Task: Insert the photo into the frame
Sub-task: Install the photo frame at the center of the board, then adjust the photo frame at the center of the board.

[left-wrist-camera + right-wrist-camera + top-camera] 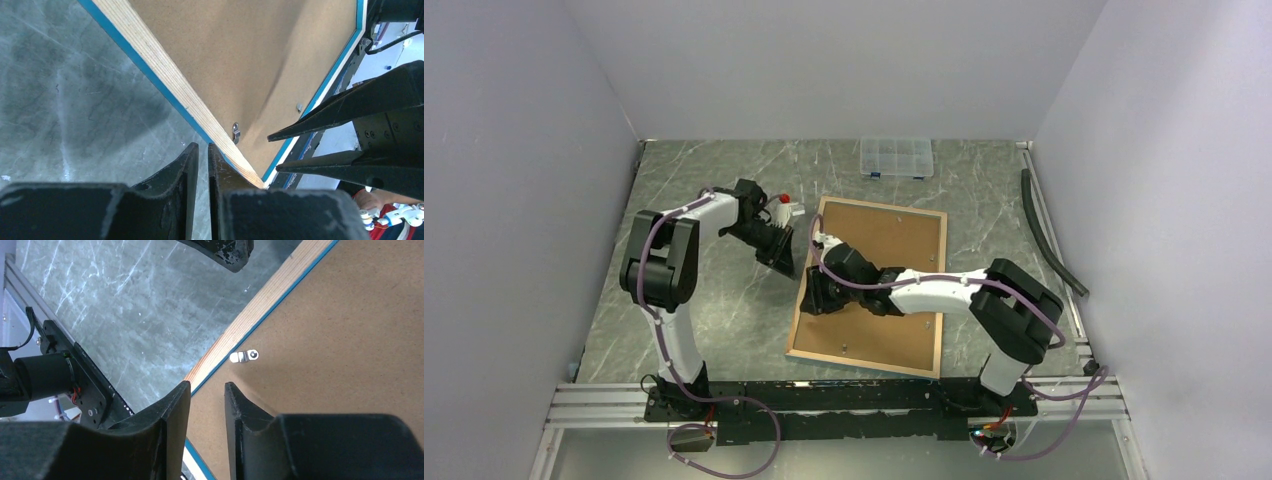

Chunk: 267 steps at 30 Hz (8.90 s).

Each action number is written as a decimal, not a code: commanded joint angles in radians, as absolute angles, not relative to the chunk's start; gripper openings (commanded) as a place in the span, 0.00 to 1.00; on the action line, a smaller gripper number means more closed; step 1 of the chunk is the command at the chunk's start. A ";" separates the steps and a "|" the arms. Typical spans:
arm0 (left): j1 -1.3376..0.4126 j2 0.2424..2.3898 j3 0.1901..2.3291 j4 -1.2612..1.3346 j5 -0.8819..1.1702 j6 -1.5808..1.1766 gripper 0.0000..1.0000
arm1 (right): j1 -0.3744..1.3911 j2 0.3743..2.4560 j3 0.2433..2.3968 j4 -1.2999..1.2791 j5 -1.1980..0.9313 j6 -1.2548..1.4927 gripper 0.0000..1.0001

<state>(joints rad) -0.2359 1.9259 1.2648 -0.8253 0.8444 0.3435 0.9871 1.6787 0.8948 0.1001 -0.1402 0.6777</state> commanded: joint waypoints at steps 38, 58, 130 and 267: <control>-0.268 1.995 1.204 -0.761 0.891 0.335 0.10 | 1.015 1.807 0.893 0.267 -0.038 0.640 0.41; -0.160 1.942 1.421 -0.861 0.972 0.298 0.34 | 0.999 1.431 0.891 0.144 0.210 0.579 1.00; -0.238 2.172 1.348 -0.543 0.985 0.040 0.17 | 0.710 2.048 1.169 0.369 0.034 1.003 0.64; -0.476 1.550 0.963 -1.005 0.642 0.869 0.33 | 0.551 2.356 2.160 -0.503 -0.185 0.726 1.00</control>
